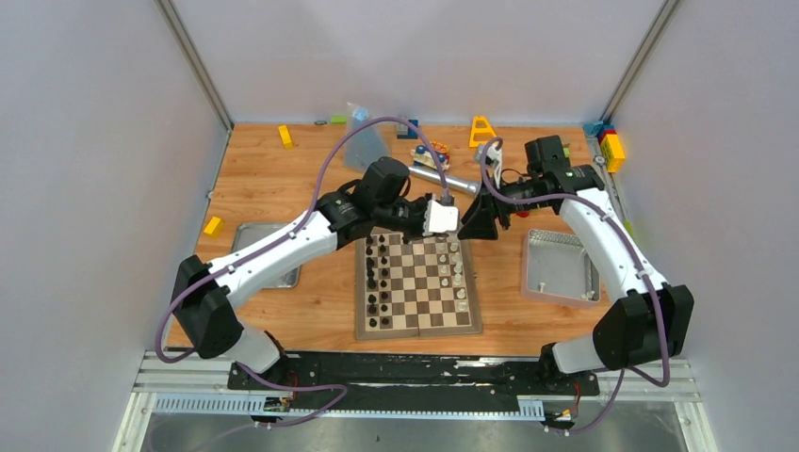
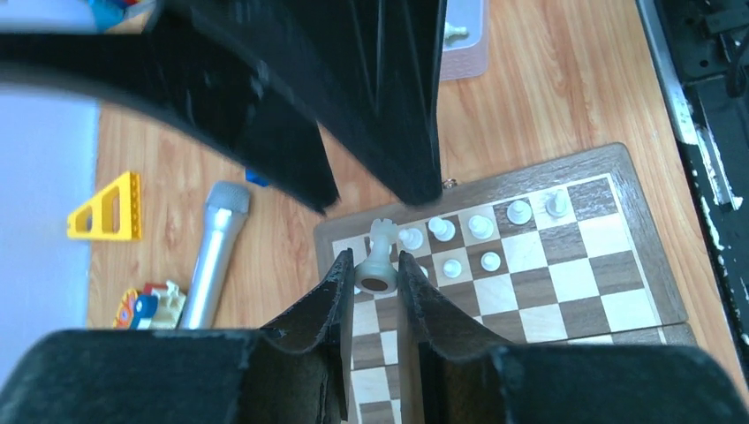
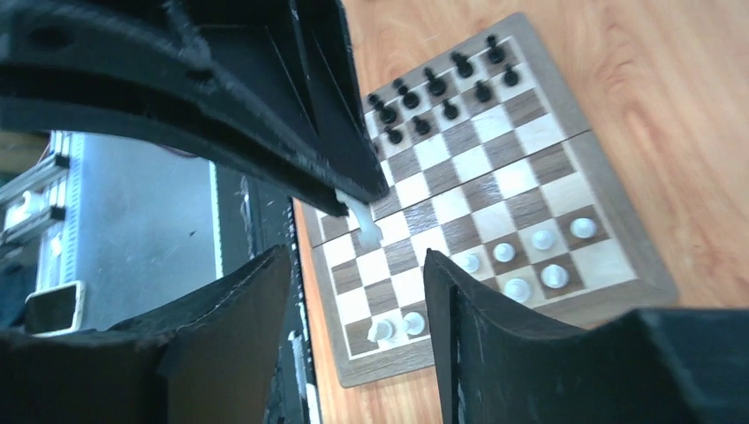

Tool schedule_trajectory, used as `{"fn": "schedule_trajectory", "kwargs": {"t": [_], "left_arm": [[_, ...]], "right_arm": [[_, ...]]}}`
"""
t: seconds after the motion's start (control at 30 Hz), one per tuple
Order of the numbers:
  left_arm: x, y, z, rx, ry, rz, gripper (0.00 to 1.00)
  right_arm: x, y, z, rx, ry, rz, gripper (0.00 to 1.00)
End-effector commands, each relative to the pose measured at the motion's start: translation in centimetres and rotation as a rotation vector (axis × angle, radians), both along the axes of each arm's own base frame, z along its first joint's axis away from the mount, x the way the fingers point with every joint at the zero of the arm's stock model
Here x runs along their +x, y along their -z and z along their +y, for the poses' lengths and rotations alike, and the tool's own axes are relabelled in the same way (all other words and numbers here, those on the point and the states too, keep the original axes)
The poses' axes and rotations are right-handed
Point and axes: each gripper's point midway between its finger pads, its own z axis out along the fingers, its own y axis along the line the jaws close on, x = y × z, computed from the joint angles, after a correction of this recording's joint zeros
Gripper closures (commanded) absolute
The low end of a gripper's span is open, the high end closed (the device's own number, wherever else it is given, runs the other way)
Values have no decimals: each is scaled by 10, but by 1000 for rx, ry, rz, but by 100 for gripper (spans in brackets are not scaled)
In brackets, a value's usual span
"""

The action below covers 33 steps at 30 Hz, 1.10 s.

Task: Set up the chess pieces on the board
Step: Place the chess piece on the chessboard.

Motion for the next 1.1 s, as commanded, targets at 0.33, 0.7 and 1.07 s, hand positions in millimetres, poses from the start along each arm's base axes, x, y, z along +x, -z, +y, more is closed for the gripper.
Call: {"fn": "schedule_trajectory", "kwargs": {"t": [0.33,0.7,1.07], "left_arm": [[31,-72,24,-417,-207,269,100],[35,-71,23,-504,-219,369,100],[36,-71,20,-521,-207,393,100]], "right_arm": [[49,-95,-12,252,229,-78,38],[39,-79,0,318,166,119,36],[33,-63,12,328,103,187,43]]}}
